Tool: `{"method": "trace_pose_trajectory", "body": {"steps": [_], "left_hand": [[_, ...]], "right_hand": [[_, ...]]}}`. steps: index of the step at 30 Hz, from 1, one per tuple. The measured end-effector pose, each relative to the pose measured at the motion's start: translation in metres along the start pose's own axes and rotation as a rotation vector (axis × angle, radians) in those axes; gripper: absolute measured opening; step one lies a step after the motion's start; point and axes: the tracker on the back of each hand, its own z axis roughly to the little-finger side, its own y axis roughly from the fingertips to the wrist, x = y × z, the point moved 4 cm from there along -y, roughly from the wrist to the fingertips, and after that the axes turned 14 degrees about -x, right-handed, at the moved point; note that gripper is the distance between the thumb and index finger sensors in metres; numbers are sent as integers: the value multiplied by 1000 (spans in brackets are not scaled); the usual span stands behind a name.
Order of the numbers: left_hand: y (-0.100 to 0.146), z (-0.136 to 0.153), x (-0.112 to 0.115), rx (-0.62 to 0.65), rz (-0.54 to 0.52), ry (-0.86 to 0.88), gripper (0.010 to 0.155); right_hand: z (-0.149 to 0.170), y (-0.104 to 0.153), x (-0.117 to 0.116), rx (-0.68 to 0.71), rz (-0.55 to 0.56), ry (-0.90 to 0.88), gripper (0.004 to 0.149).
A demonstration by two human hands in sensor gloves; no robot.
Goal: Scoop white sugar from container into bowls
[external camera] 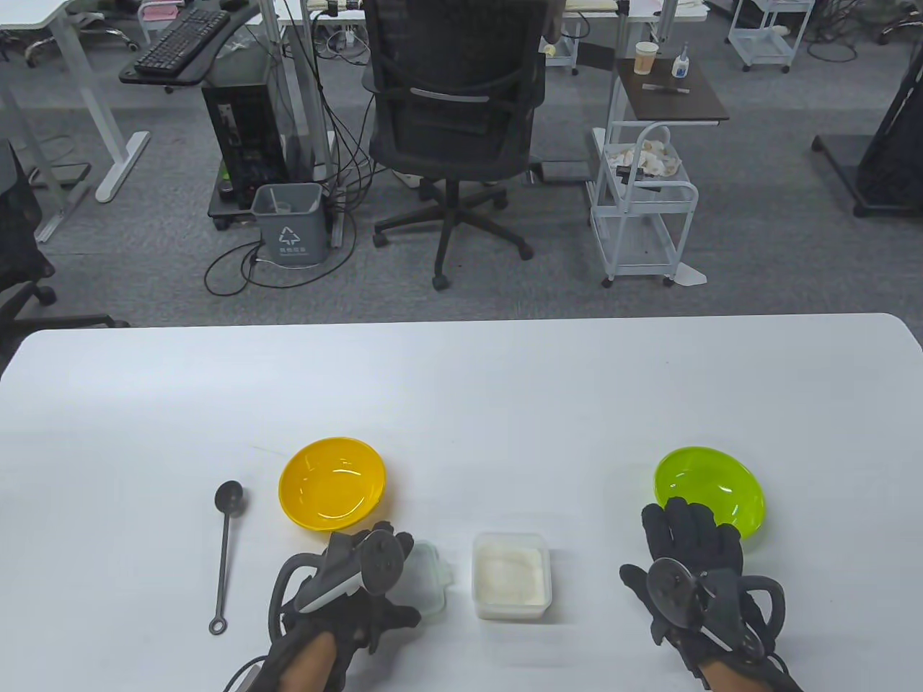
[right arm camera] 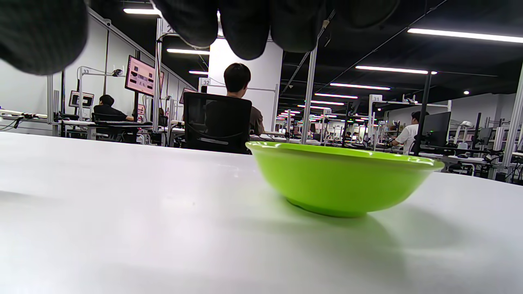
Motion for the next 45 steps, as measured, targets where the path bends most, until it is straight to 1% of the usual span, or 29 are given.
{"method": "trace_pose_trajectory", "body": {"steps": [3, 6, 7, 10, 13, 15, 16, 18, 19, 23, 25, 28, 30, 31, 32, 34, 37, 40, 41, 45], "left_hand": [[7, 14, -28, -31, -85, 73, 93], [10, 37, -47, -99, -119, 110, 92], [10, 51, -55, -145, -136, 114, 91], [10, 92, -68, -278, -158, 166, 89], [10, 131, -72, -407, -171, 191, 86], [11, 160, -71, -527, -243, 200, 83], [11, 168, -69, -568, -242, 206, 81], [8, 187, -57, -668, -192, 202, 81], [6, 194, -52, -696, -179, 195, 81], [-3, 208, -31, -799, -140, 159, 79], [-9, 211, -16, -852, -103, 117, 78], [-16, 212, 2, -886, -74, 84, 76], [-22, 210, 10, -888, -29, 51, 74], [-23, 208, 11, -889, -12, 17, 76], [-25, 205, 10, -902, -29, -31, 75], [-27, 202, 9, -915, -34, -73, 66], [-29, 202, 8, -955, -58, -81, 52], [-26, 205, 9, -981, -64, -53, 46], [-24, 207, 9, -983, -80, -34, 45], [-17, 217, 9, -985, -94, 79, 43]], "right_hand": [[0, 1, 1, 4, 4, -6, 81], [0, 1, 2, 7, 8, -7, 81], [1, 1, 2, 6, 9, -8, 81], [1, 1, 3, -1, 11, -9, 81], [1, 1, 3, -2, 11, -7, 81], [0, 2, 3, 1, 11, -4, 81], [0, 2, 3, 1, 11, -2, 81], [0, 1, 3, 0, 7, -3, 81], [0, 1, 3, 0, 5, -2, 81], [0, 1, 4, -3, 6, 1, 81], [0, 1, 4, -5, 4, -1, 81], [1, 1, 4, -9, 1, 2, 81], [1, 1, 3, -11, -2, 3, 81], [1, 1, 3, -12, -4, 6, 81], [1, 1, 2, -12, -8, 10, 81], [1, 0, 1, -14, -17, 10, 81], [1, 0, 1, -15, -14, 13, 81], [1, 0, 1, -13, -19, 13, 81], [1, 0, 1, -12, -19, 14, 81], [1, 0, 3, -9, -16, 10, 81]]}}
